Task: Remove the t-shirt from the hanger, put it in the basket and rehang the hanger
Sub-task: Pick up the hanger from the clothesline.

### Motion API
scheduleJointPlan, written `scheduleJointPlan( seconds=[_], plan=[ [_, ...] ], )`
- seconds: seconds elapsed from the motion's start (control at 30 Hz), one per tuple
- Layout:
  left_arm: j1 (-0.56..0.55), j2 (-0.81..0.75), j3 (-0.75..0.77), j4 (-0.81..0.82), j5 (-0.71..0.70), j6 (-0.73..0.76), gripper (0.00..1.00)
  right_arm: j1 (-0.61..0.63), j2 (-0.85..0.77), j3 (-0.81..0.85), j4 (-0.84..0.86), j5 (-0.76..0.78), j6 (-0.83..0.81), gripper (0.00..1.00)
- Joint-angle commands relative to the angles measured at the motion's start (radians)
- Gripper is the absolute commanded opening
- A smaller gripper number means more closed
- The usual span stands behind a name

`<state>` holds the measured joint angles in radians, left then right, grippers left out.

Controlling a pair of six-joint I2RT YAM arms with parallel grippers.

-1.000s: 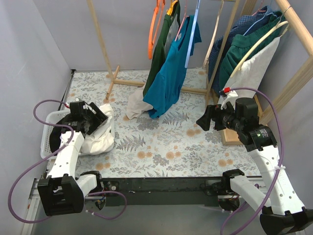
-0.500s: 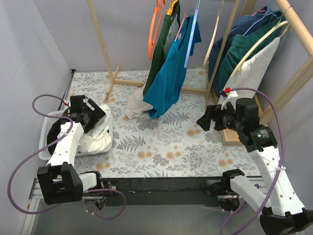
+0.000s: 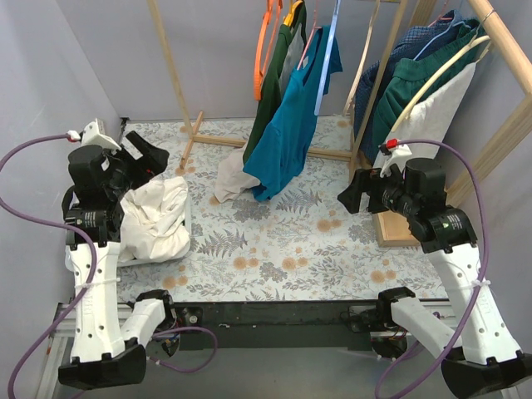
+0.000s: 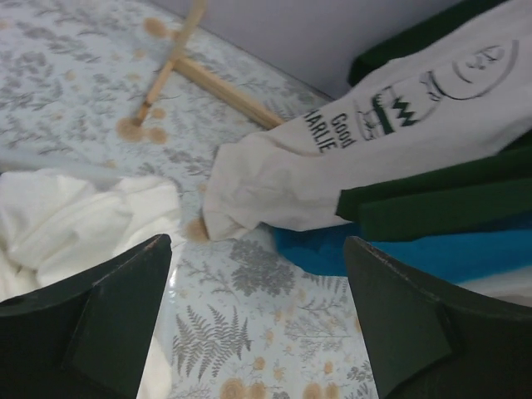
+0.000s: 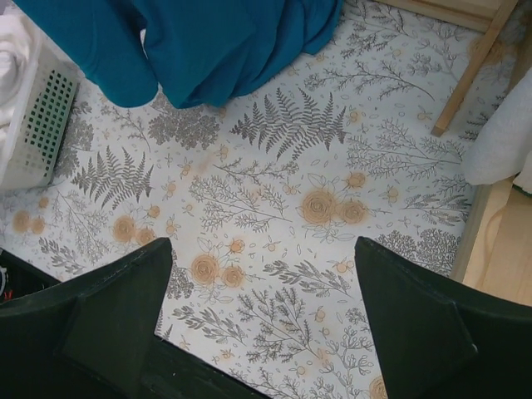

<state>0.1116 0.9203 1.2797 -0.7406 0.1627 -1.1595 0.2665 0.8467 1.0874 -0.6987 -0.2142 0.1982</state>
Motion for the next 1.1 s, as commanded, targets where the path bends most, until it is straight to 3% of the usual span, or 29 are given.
scheduleJointPlan(
  seconds=[0.0, 0.1, 0.2, 0.27, 0.3, 0.4, 0.6, 0.77, 1.07],
  plan=[
    [0.002, 0.035, 0.038, 0.145, 0.288, 0.009, 0.83, -0.003, 0.023, 0.049, 0.045, -0.004, -0.010, 0.98],
    [0.000, 0.123, 0.127, 0.208, 0.395, -0.015, 0.79, -0.003, 0.035, 0.051, 0.068, -0.010, -0.003, 0.98],
    [-0.047, 0.231, 0.260, 0.213, 0.385, -0.005, 0.77, -0.003, 0.058, 0.072, 0.071, 0.004, -0.005, 0.98],
    [-0.096, 0.293, 0.375, 0.205, 0.335, 0.018, 0.77, -0.003, 0.069, 0.081, 0.071, 0.004, -0.014, 0.98],
    [-0.219, 0.361, 0.420, 0.190, 0.216, 0.038, 0.78, 0.000, 0.078, 0.085, 0.070, 0.010, -0.017, 0.98],
    [-0.379, 0.506, 0.604, 0.126, 0.040, 0.096, 0.79, 0.017, 0.098, 0.078, 0.059, 0.053, -0.028, 0.98],
    [-0.499, 0.653, 0.809, 0.142, -0.078, 0.099, 0.79, 0.066, 0.121, 0.045, 0.048, 0.110, -0.034, 0.96],
    [-0.552, 0.669, 0.851, 0.288, -0.114, 0.126, 0.79, 0.148, 0.146, 0.013, 0.024, 0.240, -0.020, 0.95],
    [-0.680, 0.759, 0.949, 0.326, -0.129, 0.214, 0.76, 0.191, 0.138, -0.053, 0.116, 0.164, 0.024, 0.91]
  ],
)
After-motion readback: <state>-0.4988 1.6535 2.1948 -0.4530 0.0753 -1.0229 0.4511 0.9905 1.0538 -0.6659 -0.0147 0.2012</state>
